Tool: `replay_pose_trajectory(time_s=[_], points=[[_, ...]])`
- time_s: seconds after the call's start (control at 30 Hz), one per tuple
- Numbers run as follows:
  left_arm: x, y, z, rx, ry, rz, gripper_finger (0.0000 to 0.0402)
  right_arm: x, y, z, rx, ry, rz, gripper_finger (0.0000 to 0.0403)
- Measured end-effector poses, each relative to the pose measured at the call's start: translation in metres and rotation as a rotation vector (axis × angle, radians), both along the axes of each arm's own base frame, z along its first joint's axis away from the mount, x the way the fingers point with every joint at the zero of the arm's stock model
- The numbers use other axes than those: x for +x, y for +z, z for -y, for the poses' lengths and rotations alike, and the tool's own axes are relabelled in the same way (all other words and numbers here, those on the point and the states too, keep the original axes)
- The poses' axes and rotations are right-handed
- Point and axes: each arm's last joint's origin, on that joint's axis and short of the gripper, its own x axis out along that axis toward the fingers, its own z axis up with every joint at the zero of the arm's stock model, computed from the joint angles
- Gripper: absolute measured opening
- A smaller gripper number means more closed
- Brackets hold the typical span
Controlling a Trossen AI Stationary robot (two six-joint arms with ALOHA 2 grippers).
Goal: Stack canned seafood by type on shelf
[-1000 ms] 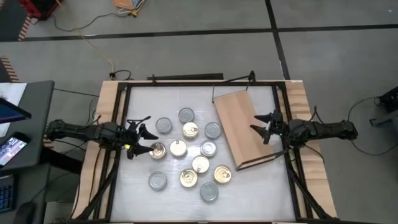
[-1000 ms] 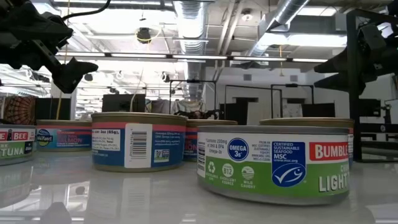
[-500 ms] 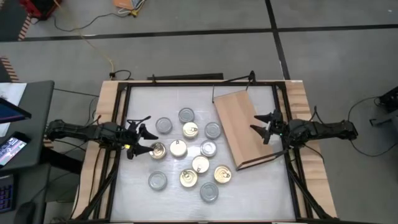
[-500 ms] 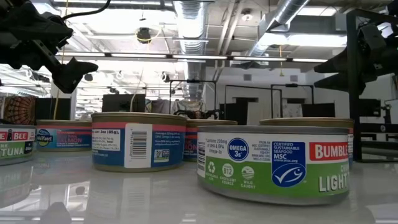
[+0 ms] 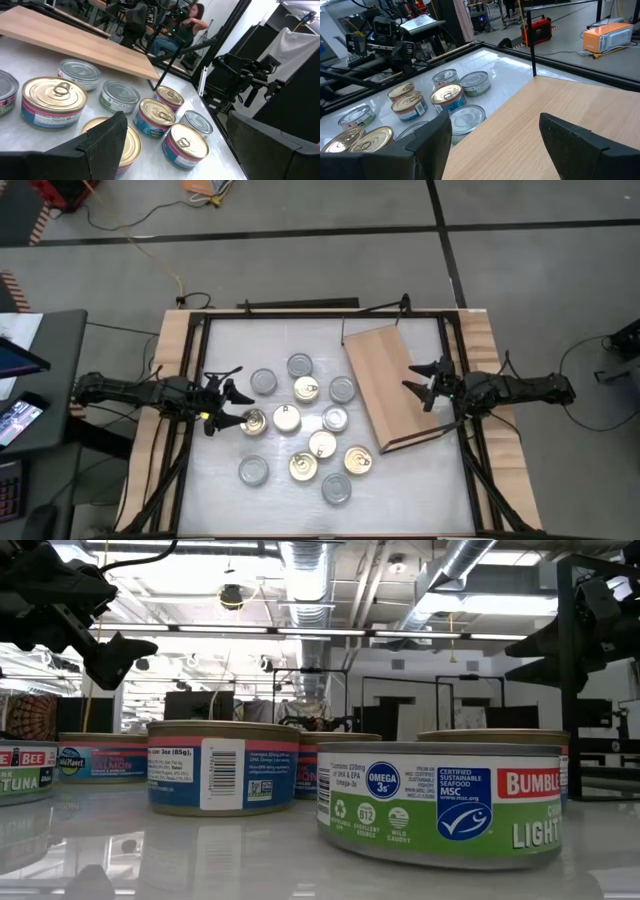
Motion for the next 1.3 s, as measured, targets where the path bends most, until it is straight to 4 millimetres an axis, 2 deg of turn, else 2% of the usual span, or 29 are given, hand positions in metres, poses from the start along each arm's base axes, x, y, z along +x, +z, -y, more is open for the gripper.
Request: replay_pose_trajectory(time_s=[1.03, 1.3], points=[[0.0001, 0.0017, 0.0, -0.014, 0.001, 0.017, 0.0325, 0.0, 0.0, 0.0, 0.0, 0.0, 0.0, 0.0321], [0.0004, 0.0025, -0.0029, 0.066, 0.098, 0.033, 0.0325, 0.0, 0.0, 0.0, 0.0, 0.0, 0.0, 0.0321]])
